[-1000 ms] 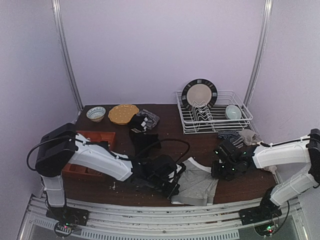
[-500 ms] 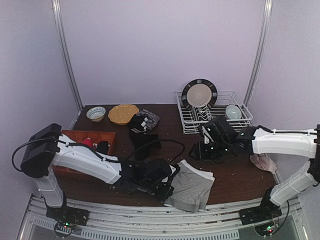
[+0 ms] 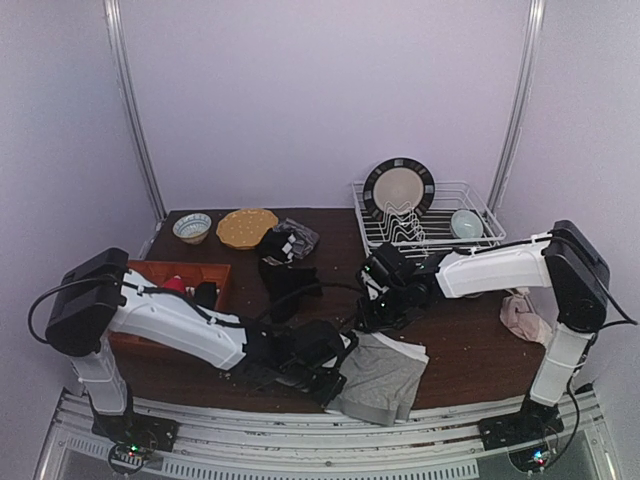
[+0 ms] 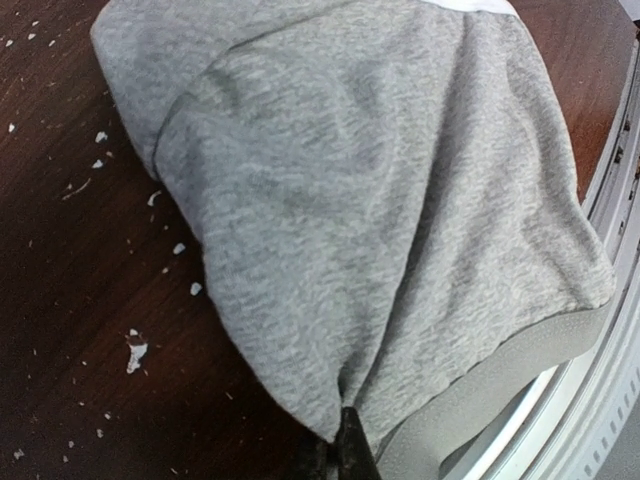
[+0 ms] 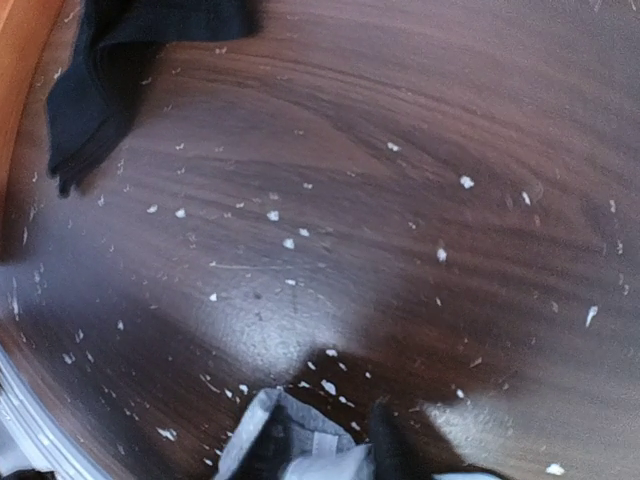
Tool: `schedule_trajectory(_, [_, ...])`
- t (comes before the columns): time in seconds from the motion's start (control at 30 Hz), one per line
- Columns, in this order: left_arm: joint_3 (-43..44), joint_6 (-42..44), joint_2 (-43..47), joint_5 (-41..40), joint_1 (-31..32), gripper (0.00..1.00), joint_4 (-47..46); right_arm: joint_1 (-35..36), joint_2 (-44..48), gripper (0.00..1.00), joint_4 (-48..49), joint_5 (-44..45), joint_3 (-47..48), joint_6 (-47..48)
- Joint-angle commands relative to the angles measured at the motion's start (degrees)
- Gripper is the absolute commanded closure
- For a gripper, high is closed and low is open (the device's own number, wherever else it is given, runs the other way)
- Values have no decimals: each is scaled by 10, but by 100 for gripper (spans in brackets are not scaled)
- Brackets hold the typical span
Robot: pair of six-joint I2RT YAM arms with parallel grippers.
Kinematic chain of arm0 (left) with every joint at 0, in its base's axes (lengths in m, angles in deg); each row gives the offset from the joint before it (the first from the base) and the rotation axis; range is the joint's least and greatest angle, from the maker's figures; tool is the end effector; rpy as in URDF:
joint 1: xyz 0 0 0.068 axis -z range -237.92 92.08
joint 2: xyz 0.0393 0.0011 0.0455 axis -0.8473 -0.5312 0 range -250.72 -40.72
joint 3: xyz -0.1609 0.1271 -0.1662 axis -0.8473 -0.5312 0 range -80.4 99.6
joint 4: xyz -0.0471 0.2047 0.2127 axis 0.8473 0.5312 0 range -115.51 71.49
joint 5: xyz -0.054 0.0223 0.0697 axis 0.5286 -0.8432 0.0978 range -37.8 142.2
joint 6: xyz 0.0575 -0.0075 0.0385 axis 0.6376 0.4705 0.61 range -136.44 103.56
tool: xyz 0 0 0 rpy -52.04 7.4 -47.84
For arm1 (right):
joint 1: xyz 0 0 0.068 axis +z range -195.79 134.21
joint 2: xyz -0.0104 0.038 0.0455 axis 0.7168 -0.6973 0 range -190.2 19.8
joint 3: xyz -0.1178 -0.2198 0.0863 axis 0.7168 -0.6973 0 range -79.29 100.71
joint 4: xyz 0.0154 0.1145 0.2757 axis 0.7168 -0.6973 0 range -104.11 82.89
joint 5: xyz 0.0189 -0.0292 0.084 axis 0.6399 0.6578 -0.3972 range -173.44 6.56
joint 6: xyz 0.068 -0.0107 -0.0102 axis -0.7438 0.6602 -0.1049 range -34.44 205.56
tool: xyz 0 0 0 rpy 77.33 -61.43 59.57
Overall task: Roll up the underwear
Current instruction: Smooth out the underwear at the center of the board.
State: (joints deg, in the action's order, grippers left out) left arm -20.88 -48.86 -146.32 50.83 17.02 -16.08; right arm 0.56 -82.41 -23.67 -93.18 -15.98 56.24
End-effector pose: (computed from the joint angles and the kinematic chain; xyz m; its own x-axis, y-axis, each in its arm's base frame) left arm 0.1061 -0.3890 0.0878 -0.6965 0.5256 -0.4886 0.6971 0.6570 -0.2870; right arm 0.2737 0.3008 0.1235 -0.8774 -0.2205 -0.4261 -0.4011 0.8245 0.3992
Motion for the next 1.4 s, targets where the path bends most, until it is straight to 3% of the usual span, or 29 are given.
schedule_trajectory(0.0, [-2,-6,-7,0,-3,100,-5,3,-6,96,-40,19,20,5])
schedule_trajectory(0.03, [-4,-7,-8,1,-3,100,-5,2,-5,100,-41,30,21,4])
schedule_trajectory(0.2, [-29,-24,-10,16,-2,100,-26,-17,-9,100,-30,87,30,-15])
schedule_trajectory(0.57, [-60,-46,-14,19,1,100,-47,-55,-108,100,-45,112,110,-34])
schedule_trajectory(0.67, [-57,-43,-10,15,1,100,-41,-56,-102,76,-42,77,116,-27])
schedule_trajectory(0.8, [-54,-37,7,2,1,58,-26,-46,-44,54,-32,49,98,-21])
schedule_trajectory(0.93, [-41,-23,34,-11,2,26,-2,-38,26,48,-51,43,73,-19])
schedule_trajectory(1.0, [-43,-21,56,-24,2,4,10,-34,70,48,-51,42,38,-22])
schedule_trajectory(1.1, [-60,-30,100,-53,4,2,16,-18,140,52,-29,17,-45,-31])
schedule_trajectory(1.23, [-96,-46,139,-84,3,2,-20,29,209,69,-8,8,-144,-50])
schedule_trajectory(1.37, [-104,-41,125,-67,-3,2,-58,87,245,81,-1,30,-204,-60])
